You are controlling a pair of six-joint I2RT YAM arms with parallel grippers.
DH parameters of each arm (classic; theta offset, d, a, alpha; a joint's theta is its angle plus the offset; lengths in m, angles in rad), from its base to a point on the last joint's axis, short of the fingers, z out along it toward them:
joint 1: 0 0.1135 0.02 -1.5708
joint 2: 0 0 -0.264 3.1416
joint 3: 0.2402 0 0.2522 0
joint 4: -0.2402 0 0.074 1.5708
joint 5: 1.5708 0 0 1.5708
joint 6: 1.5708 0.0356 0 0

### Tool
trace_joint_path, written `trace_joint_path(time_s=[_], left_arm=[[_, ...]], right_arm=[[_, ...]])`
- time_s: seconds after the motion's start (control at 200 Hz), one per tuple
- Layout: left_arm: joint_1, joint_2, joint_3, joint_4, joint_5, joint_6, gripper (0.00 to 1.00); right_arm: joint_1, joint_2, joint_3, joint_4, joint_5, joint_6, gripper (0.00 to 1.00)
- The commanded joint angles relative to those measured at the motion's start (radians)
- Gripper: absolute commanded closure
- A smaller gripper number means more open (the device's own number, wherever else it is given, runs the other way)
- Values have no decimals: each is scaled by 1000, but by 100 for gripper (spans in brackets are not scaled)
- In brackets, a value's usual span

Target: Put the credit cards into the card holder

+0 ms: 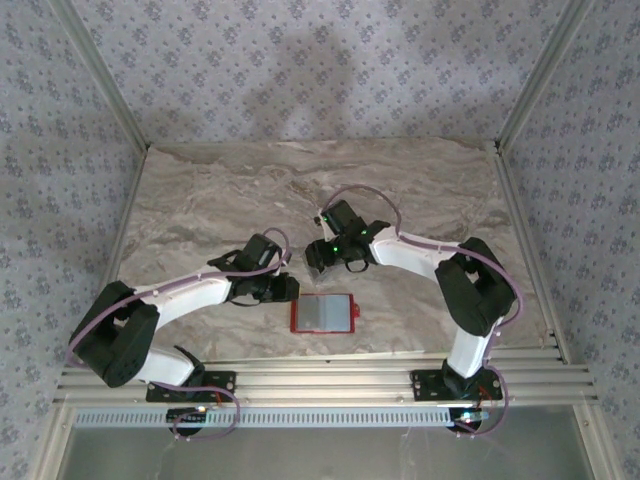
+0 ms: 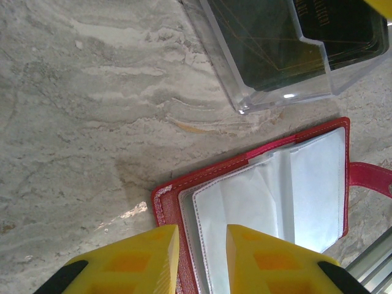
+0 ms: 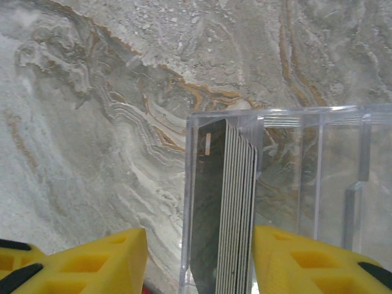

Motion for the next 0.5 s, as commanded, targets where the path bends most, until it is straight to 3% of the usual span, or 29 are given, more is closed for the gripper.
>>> trace_joint_path(time_s=[0.0, 0.495], left_arm=[[-1, -20, -1, -6, 10, 3, 74], [7, -17, 12, 37, 17, -55, 74]], right_arm=[[-17, -28, -15, 41, -84, 18, 51], [-56, -19, -47, 102, -159, 51, 62]])
